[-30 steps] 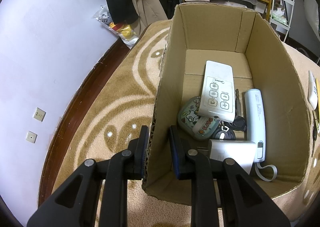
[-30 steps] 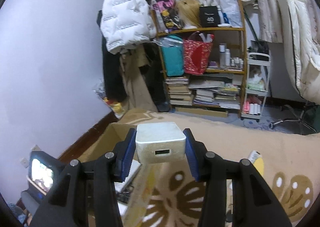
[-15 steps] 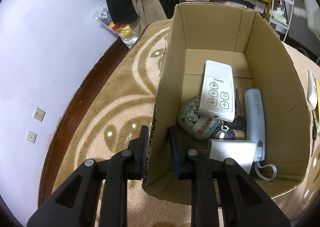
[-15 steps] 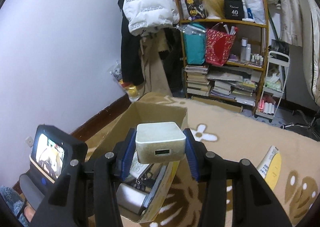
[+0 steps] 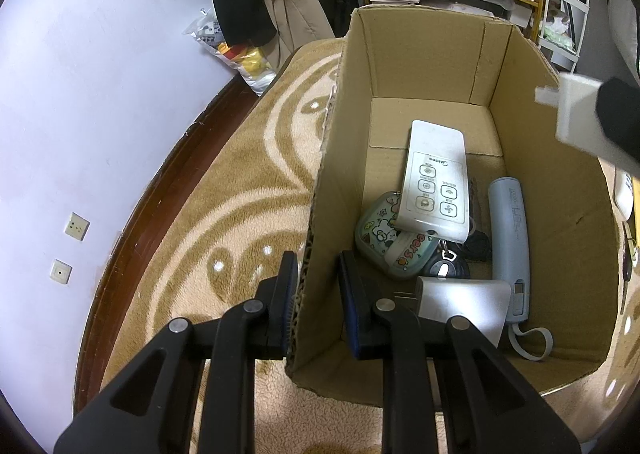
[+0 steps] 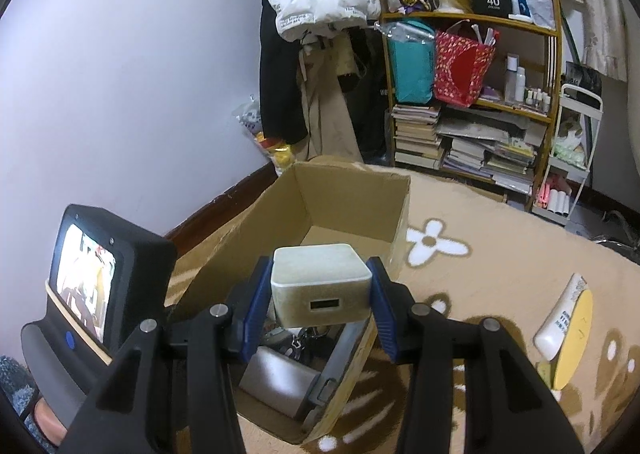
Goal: Organize rigid objects
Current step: 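Carry the cube adapter with the right gripper and release it into the box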
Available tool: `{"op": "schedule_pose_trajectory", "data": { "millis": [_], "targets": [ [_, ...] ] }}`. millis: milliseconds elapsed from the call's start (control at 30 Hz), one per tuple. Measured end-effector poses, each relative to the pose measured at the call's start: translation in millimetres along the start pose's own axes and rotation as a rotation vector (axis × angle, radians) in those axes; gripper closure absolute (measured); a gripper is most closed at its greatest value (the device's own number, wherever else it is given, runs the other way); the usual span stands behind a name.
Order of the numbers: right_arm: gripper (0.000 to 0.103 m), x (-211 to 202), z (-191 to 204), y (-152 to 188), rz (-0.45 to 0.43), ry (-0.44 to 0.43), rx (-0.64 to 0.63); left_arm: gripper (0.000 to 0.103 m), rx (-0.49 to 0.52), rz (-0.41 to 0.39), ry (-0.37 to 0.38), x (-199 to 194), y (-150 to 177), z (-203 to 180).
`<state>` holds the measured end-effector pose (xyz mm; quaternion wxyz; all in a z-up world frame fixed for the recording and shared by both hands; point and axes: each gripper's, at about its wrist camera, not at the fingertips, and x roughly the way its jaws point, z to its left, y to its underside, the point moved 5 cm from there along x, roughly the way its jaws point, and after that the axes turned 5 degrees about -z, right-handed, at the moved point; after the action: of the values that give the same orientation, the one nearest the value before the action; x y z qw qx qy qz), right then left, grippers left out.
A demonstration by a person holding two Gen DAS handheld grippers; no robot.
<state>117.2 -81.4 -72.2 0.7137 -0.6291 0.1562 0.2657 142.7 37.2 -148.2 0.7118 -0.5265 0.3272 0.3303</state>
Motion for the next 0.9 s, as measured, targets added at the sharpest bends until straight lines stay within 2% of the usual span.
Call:
{"op": "schedule_pose_trajectory", "data": {
  "millis": [467,900],
  "targets": [
    [0.053,20,-3,15,0.079,0.007,-0.008,0.082,-0.012,-0.003,0.014,0,1,5],
    [0.056,21,-7,16,0.075,0.014,0.001,0.082,-0.025,0.000,0.031,-3,1,9]
  ]
}}
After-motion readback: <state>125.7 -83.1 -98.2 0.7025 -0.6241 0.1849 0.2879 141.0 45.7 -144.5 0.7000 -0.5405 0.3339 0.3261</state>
